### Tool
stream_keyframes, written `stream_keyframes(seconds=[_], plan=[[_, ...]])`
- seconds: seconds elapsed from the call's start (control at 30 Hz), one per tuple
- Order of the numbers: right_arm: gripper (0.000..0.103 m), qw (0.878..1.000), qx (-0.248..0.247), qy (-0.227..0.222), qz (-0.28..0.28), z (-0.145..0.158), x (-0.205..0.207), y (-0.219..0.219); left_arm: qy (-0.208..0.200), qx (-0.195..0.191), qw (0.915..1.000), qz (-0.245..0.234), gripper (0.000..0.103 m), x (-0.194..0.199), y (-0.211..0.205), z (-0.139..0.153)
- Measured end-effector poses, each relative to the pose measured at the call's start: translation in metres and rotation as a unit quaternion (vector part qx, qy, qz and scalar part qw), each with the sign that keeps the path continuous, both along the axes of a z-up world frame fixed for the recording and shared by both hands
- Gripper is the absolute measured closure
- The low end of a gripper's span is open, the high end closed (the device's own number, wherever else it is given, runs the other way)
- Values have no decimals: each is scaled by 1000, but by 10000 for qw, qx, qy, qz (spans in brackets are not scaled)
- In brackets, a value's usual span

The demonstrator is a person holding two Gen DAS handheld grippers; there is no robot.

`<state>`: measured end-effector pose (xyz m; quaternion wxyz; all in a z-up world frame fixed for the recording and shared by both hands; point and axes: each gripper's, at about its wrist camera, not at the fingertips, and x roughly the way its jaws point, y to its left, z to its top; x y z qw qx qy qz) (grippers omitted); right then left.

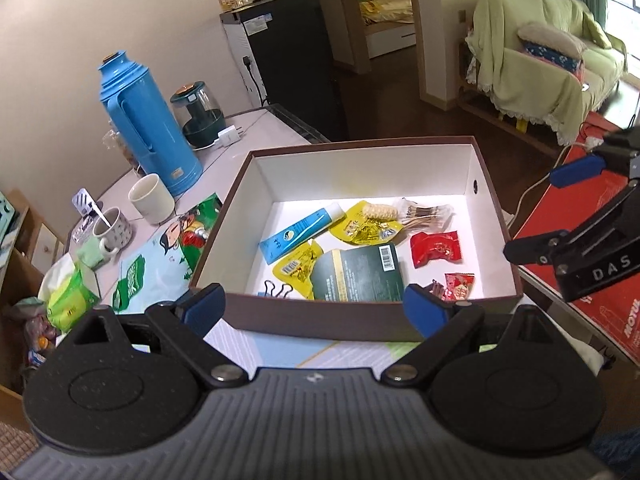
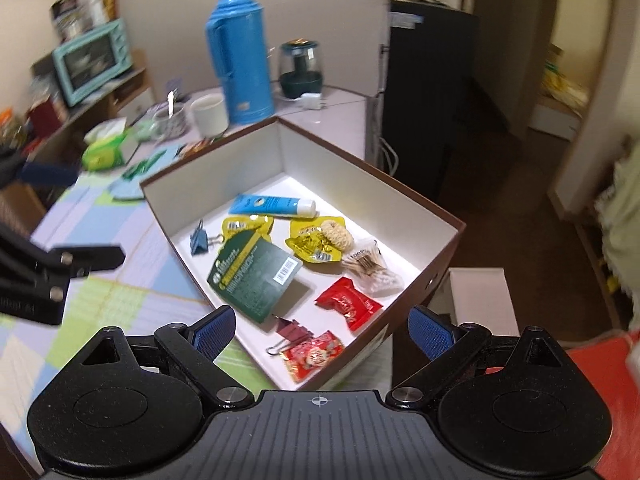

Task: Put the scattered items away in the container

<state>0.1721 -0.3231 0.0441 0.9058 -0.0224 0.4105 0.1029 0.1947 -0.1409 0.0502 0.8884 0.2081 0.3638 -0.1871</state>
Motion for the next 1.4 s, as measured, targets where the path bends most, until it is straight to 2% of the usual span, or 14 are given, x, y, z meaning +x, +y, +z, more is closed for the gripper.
stream_keyframes(seconds=[0.37,0.73,1.4], plan=[[7,9970,272,-91,-716,2,-30,28,42,-318,9995,7,9,-14,36,3],[7,9901,385,-183,-1340,1,-51,46,-68,-378,9990,-210,8,-19,60,0],[7,9820,534,-267,-1793,1,-72,68,-73,-426,9972,-607,8,-23,77,-10]])
